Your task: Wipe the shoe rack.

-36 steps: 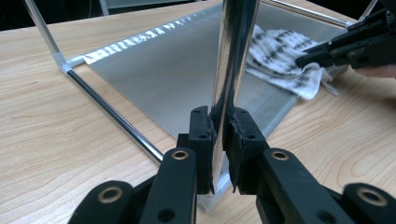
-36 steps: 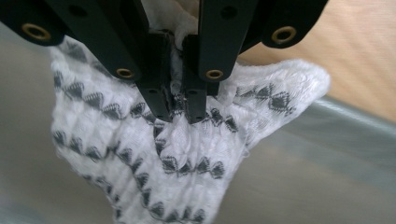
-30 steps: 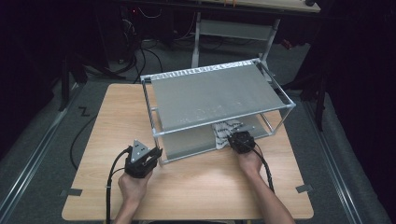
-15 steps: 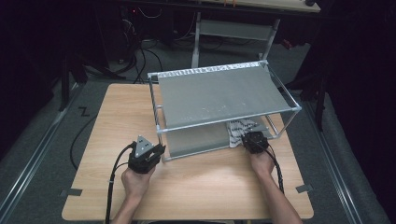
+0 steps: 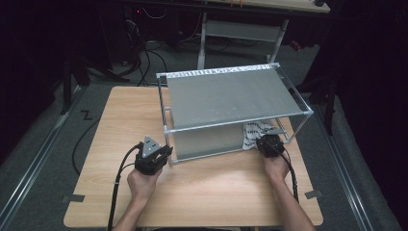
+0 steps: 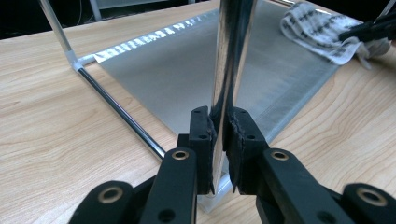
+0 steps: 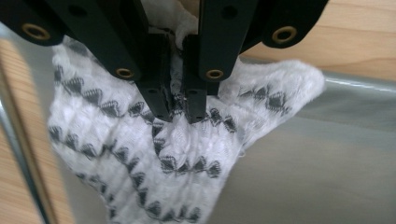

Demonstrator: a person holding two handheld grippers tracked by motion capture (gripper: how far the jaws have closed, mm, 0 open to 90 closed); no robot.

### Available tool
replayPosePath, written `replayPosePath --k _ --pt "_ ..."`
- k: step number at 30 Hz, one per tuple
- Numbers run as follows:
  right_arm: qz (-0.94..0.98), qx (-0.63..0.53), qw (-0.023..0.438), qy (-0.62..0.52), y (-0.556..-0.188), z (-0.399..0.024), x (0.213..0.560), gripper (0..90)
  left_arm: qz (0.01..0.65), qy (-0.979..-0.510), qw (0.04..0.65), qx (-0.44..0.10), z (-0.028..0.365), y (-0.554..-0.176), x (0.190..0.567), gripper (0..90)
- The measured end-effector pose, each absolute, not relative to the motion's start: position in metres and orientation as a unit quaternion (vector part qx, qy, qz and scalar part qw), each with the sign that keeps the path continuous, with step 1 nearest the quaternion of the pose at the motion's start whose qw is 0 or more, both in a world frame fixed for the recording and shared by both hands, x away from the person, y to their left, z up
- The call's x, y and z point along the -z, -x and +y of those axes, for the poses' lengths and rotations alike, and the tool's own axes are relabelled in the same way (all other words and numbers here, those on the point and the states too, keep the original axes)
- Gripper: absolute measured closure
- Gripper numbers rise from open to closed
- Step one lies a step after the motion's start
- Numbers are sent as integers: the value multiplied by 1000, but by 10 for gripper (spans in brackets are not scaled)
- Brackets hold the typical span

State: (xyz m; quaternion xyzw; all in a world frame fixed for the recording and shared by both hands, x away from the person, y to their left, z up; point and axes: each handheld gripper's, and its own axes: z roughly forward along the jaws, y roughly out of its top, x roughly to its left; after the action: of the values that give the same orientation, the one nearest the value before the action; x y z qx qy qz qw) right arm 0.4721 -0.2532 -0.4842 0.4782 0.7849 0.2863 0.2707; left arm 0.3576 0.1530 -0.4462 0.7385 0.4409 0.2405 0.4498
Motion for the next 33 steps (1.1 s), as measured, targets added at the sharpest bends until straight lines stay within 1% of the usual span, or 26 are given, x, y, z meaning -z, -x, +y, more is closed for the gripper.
replayPosePath --k 1,5,8,13,15,16,17,18,19,21,27,32,33 --pt "785 -286 271 -478 -472 -253 484 839 441 -739 450 -241 153 -358 446 807" --pt "814 -302 252 -427 -464 -219 485 838 441 -740 448 -240 152 -358 448 805" --pt "824 -307 242 -410 -462 -205 485 838 440 -740 448 -240 153 -358 448 805" --pt "821 -304 248 -415 -467 -209 486 833 438 -741 448 -241 153 -358 448 806" --pt "811 -290 260 -436 -472 -224 485 830 439 -738 451 -244 153 -357 449 806" --pt "811 -290 260 -436 -472 -224 485 830 439 -738 451 -244 153 -357 449 806" --pt "799 -286 263 -460 -476 -238 485 829 440 -736 453 -244 153 -357 450 806" --pt "799 -286 263 -460 -476 -238 485 829 440 -736 453 -244 153 -357 450 806" --pt "788 -284 269 -476 -479 -253 485 829 440 -737 452 -244 153 -357 450 806" --pt "779 -281 277 -488 -481 -268 484 828 439 -738 452 -244 153 -357 450 806" --pt "752 -265 287 -531 -482 -296 481 826 439 -737 452 -243 153 -357 449 806" --pt "743 -247 302 -544 -483 -311 478 826 438 -738 451 -244 153 -356 450 807" --pt "737 -243 310 -548 -482 -320 478 827 438 -738 452 -244 153 -356 450 806"
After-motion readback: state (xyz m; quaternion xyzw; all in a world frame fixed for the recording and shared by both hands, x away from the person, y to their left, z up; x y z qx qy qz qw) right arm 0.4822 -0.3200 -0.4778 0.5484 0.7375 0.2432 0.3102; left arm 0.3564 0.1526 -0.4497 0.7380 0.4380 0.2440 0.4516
